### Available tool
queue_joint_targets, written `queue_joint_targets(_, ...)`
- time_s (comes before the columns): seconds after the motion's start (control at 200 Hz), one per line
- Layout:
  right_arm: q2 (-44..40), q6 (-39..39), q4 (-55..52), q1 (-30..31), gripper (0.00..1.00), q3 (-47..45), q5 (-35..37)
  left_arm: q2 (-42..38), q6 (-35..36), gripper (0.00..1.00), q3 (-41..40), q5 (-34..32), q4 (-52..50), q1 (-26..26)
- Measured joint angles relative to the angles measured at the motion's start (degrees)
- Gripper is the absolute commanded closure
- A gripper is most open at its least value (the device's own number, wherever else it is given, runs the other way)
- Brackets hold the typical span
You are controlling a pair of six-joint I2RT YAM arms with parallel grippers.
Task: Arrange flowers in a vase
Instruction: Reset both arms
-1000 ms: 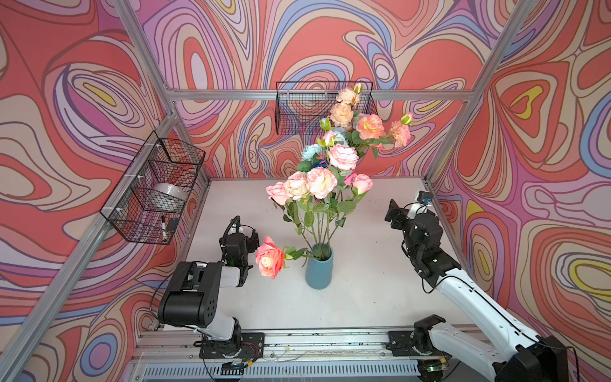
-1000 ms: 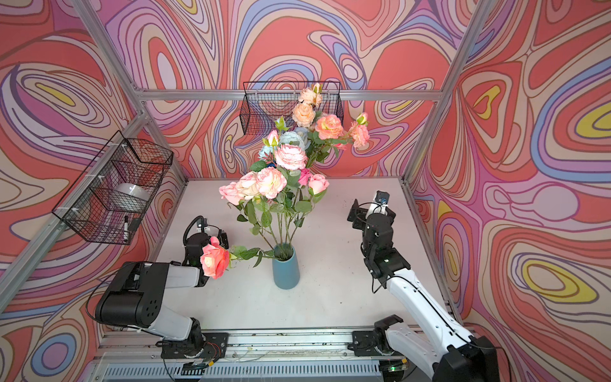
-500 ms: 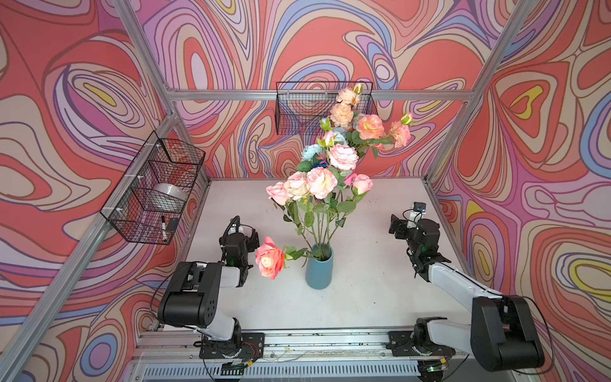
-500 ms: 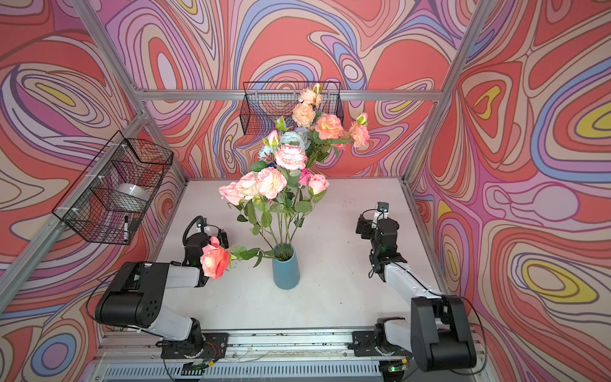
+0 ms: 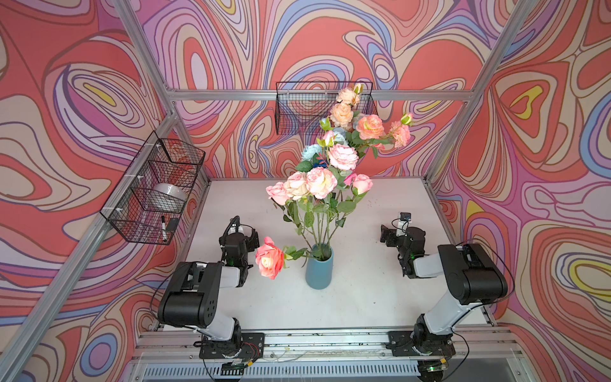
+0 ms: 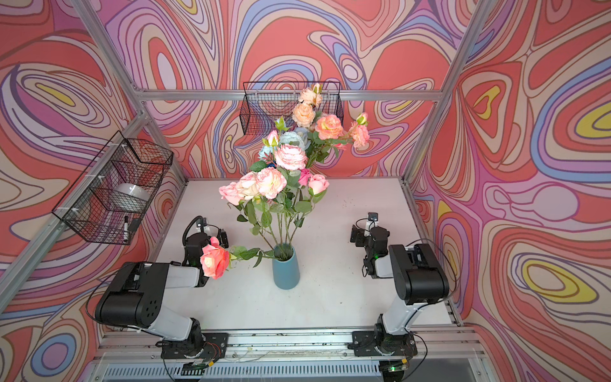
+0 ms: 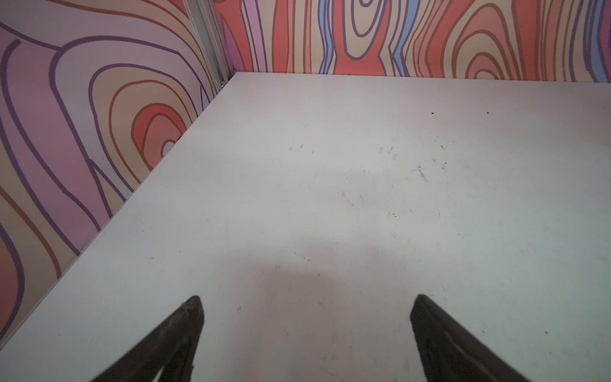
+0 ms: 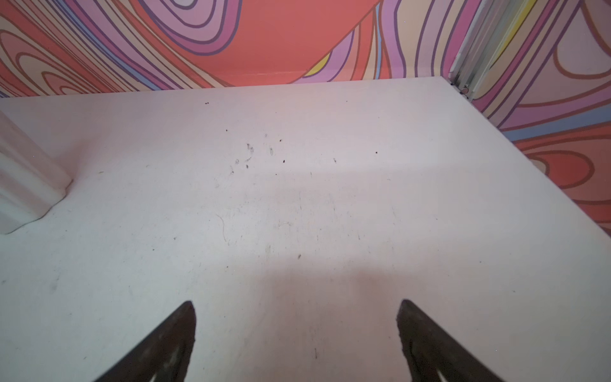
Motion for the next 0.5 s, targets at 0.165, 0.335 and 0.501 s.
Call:
queue_joint_targets(0.165, 0.0, 0.2, 1.3, -0.3, 0.02, 1.1, 1.0, 0.0, 0.0, 0.00, 0.0, 0.0, 0.0, 0.0)
queue_joint_targets(0.335, 0.0, 0.2, 1.8, -0.3, 0.02, 1.2, 1.9, 0.0, 0.0, 0.00, 0.0, 0.0, 0.0, 0.0)
queue_joint_targets(0.501, 0.0, 0.2, 1.9, -0.3, 0.02, 1.2, 2.4, 0.0, 0.0, 0.00, 0.0, 0.0, 0.0, 0.0)
